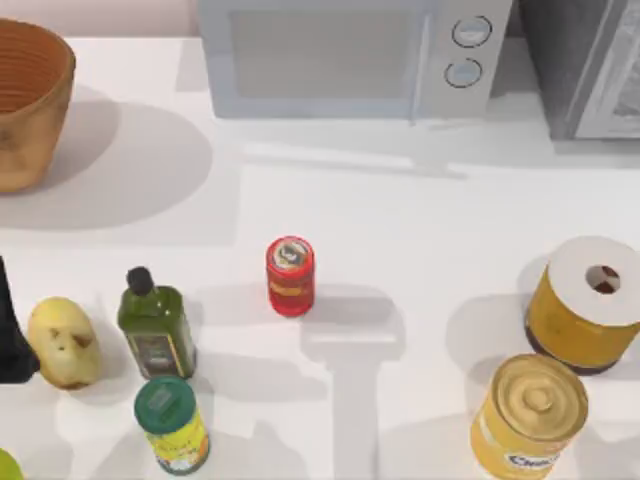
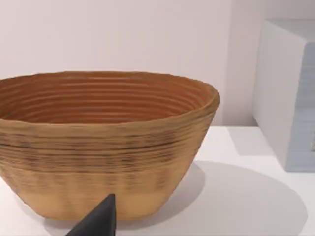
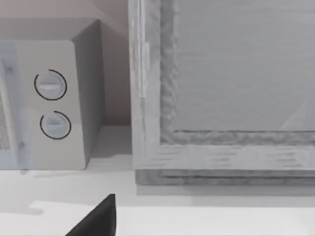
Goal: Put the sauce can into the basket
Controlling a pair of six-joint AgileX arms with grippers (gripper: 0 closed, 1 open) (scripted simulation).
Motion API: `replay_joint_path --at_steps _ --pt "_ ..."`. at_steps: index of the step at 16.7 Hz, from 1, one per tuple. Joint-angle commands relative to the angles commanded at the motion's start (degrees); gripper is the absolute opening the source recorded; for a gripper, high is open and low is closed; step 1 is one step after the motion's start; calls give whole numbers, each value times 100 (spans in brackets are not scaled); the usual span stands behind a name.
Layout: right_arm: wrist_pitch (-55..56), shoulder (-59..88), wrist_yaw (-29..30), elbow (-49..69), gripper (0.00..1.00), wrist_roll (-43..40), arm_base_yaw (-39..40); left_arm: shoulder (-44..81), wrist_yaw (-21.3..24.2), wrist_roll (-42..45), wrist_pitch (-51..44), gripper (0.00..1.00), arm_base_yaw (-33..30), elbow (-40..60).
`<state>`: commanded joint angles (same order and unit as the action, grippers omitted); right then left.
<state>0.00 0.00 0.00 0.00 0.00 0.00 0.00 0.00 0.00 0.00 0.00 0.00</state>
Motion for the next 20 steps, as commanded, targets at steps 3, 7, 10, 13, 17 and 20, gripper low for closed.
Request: replay_joint_path --at_steps 3,7,10,13,17,20 --pt "0 0 0 0 100 0 0 54 56 46 -8 100 -55 48" --pt "0 0 0 0 100 0 0 866 828 638 -137 100 -719 765" --pt "0 0 0 0 100 0 0 2109 1665 1338 -249 100 -1312 1765" --pt "0 0 0 0 100 0 0 3624 2394 2154 -471 100 -1767 2883" --pt "0 0 0 0 100 0 0 5905 2940 3365 -1011 100 -1954 4217" --pt "0 0 0 0 100 0 0 7564 3087 4269 -1526 100 -1866 4958"
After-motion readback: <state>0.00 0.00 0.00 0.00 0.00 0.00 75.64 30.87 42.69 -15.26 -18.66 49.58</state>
